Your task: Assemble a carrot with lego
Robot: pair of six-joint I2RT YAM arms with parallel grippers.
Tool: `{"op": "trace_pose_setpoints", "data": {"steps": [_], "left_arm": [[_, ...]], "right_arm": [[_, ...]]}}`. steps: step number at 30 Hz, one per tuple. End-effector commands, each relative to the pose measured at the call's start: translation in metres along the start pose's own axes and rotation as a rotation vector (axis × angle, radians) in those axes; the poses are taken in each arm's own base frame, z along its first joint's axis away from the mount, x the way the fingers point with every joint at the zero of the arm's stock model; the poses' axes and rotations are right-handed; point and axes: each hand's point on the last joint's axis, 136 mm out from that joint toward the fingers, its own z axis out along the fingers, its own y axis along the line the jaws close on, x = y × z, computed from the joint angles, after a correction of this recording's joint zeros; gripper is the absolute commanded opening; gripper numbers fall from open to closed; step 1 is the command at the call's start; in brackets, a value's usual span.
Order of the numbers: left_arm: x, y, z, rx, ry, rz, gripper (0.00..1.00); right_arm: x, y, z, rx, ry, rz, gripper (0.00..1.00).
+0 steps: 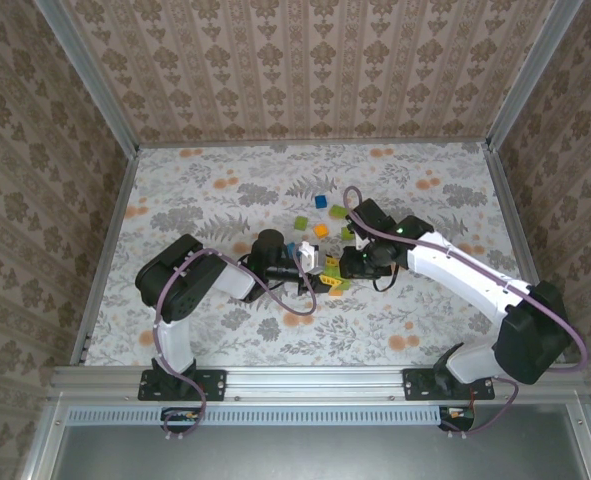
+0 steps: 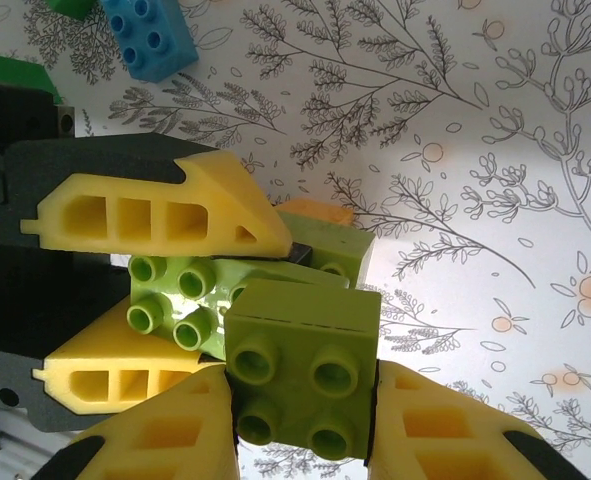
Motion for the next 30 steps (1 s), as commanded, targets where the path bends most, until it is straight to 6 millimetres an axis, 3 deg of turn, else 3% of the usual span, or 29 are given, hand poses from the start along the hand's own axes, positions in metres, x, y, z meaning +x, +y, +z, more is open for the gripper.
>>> {"op": "trace_pose_setpoints", "data": {"steps": [1, 14, 30], "left_arm": [[0.109, -0.027, -0.018, -0.022, 0.300, -0.267, 0.12], [0.113, -0.025, -0.017, -0.028, 0.306, -0.272, 0.13], [0.111, -0.020, -0.020, -0.030, 0.281, -0.279, 0.12]], "right_arm": [[0.092, -0.070, 0.027, 0.287, 0.412, 0.076, 0.21], [0.096, -0.078, 0.012, 0.336, 0.366, 0.168, 0.21], [0.087, -0.075, 0.017, 0.359, 0.367, 0.143, 0.25]]}}
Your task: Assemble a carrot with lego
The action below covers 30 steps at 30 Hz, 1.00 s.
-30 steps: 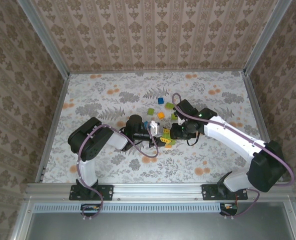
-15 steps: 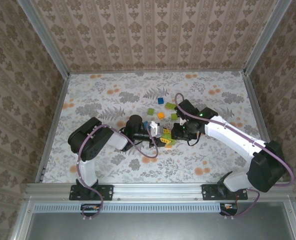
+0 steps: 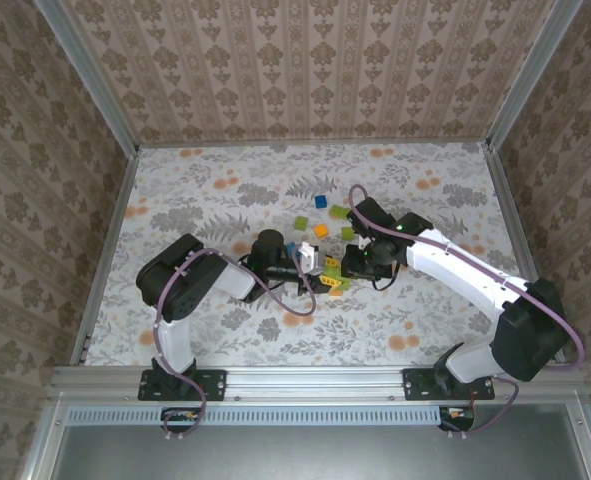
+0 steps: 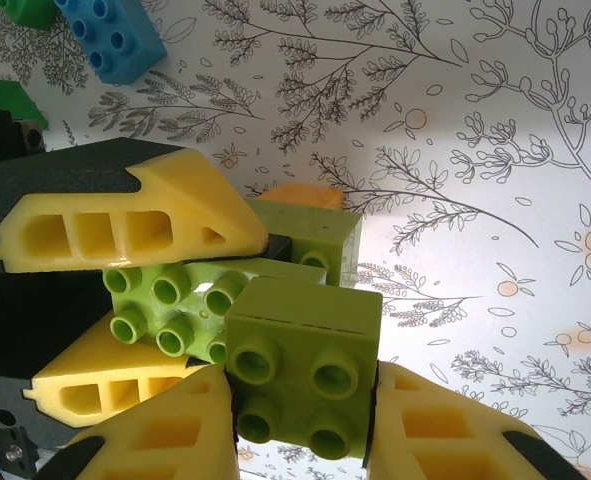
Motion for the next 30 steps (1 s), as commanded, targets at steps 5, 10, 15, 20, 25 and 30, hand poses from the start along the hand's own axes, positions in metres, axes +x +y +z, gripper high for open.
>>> {"op": "trace_pose_setpoints", "data": {"steps": [5, 10, 15, 20, 25, 30], "left_arm": [[0.111, -0.021, -0.020, -0.039, 0.290, -0.297, 0.12], [0.112, -0.021, -0.021, -0.042, 0.293, -0.298, 0.13], [0.113, -0.022, -0.022, -0.041, 0.294, -0.302, 0.13], [0.114, -0.021, -0.022, -0.043, 0.297, -0.304, 0.13], [0.115, -0.021, -0.021, -0.039, 0.298, -0.307, 0.13], [0.116, -0.021, -0.022, -0.041, 0.300, -0.308, 0.13]], "right_arm": [[0.066, -0.076, 0.014, 0.374, 0.295, -0.008, 0.25], [0.063, -0.071, 0.010, 0.388, 0.305, -0.039, 0.25], [0.068, -0.072, 0.016, 0.381, 0.321, -0.033, 0.25], [0.069, -0.069, 0.017, 0.366, 0.315, -0.028, 0.34], [0.059, -0.057, 0.012, 0.319, 0.265, -0.033, 0.46], [0.043, -0.038, 0.000, 0.229, 0.182, -0.049, 0.52]]}}
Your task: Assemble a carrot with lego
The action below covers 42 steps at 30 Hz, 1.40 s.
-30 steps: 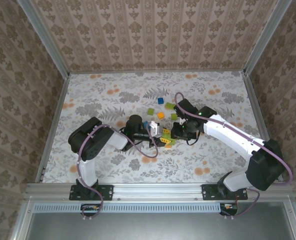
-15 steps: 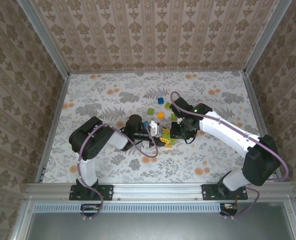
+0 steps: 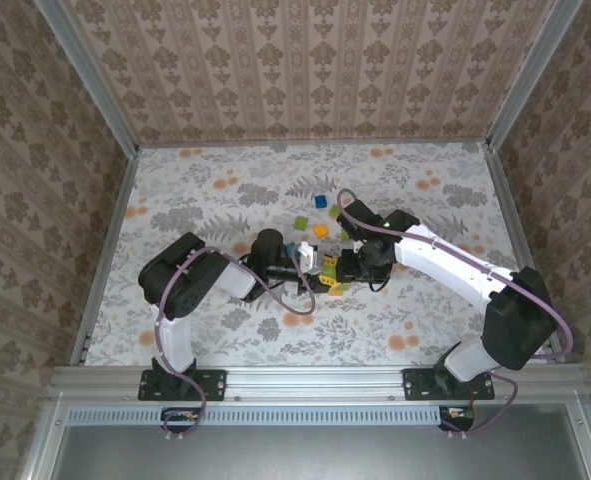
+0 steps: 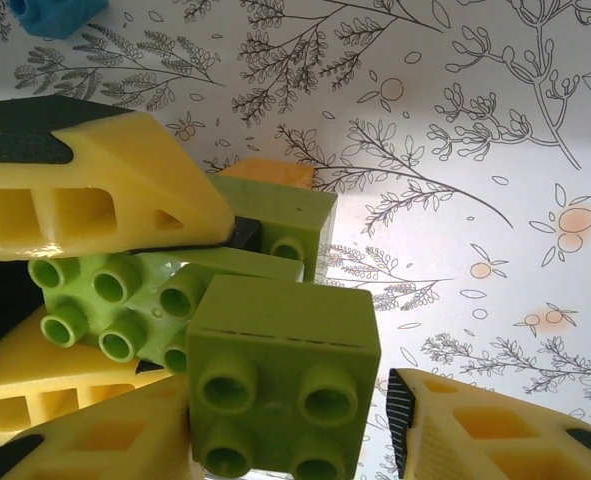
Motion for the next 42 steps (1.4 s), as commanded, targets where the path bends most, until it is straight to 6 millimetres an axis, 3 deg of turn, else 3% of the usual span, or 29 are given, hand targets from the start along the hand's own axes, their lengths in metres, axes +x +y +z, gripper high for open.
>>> {"op": "trace_pose_setpoints", "data": {"steps": [1, 11, 18, 20, 26, 30, 42], "left_arm": [[0.115, -0.022, -0.023, -0.059, 0.311, -0.313, 0.12], [0.117, -0.022, -0.022, -0.057, 0.313, -0.320, 0.13], [0.115, -0.022, -0.022, -0.053, 0.310, -0.318, 0.13], [0.115, -0.022, -0.022, -0.051, 0.309, -0.318, 0.12], [0.118, -0.022, -0.022, -0.054, 0.317, -0.324, 0.13], [0.120, -0.022, -0.021, -0.054, 0.320, -0.325, 0.12], [0.121, -0.020, -0.021, -0.056, 0.325, -0.326, 0.13]], "right_arm": [[0.035, -0.032, -0.004, 0.130, 0.121, -0.004, 0.55], [0.026, -0.003, -0.027, -0.044, 0.042, -0.033, 0.67], [0.019, 0.002, -0.045, -0.100, -0.021, -0.030, 0.67], [0.017, -0.001, -0.044, -0.088, -0.026, -0.022, 0.61], [0.001, -0.012, -0.044, -0.021, -0.075, -0.004, 0.29], [-0.008, -0.005, -0.052, -0.034, -0.096, -0.015, 0.14], [-0.025, 0.009, -0.040, -0.024, -0.065, -0.047, 0.12]]}}
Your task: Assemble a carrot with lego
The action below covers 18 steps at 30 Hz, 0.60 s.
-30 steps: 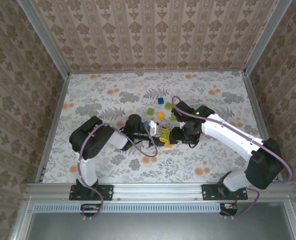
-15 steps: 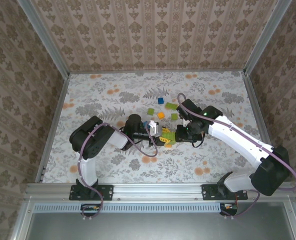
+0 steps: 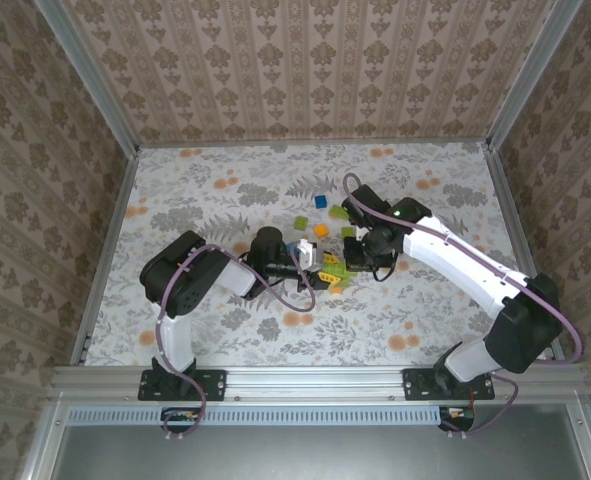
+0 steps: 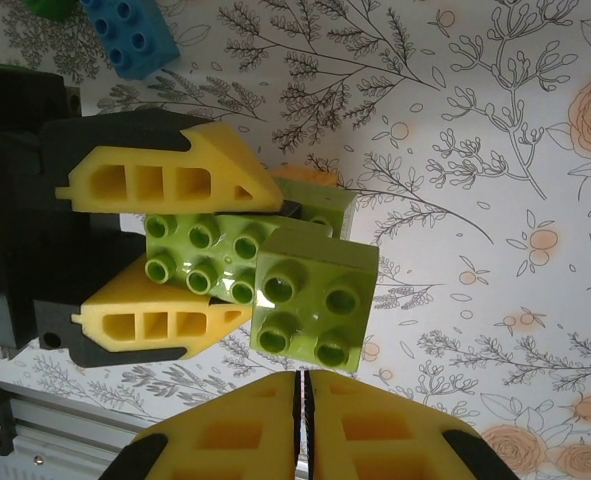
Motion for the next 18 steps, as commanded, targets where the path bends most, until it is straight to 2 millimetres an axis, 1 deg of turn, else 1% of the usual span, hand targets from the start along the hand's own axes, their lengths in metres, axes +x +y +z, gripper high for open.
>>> {"op": "trace_pose_setpoints", "data": {"steps": [1, 6, 13, 18], "left_arm": [[0.120, -0.029, -0.021, -0.047, 0.332, -0.327, 0.12], [0.121, -0.029, -0.020, -0.045, 0.332, -0.326, 0.12], [0.121, -0.029, -0.020, -0.044, 0.334, -0.325, 0.12], [0.121, -0.029, -0.020, -0.044, 0.333, -0.326, 0.12]], "right_arm": [[-0.005, 0.001, -0.001, 0.014, -0.003, -0.021, 0.12], [-0.011, 0.005, 0.000, 0.004, -0.011, -0.027, 0.12], [-0.018, 0.008, -0.004, 0.007, -0.025, -0.043, 0.12], [-0.020, 0.010, 0.002, 0.009, -0.012, -0.051, 0.12]]}}
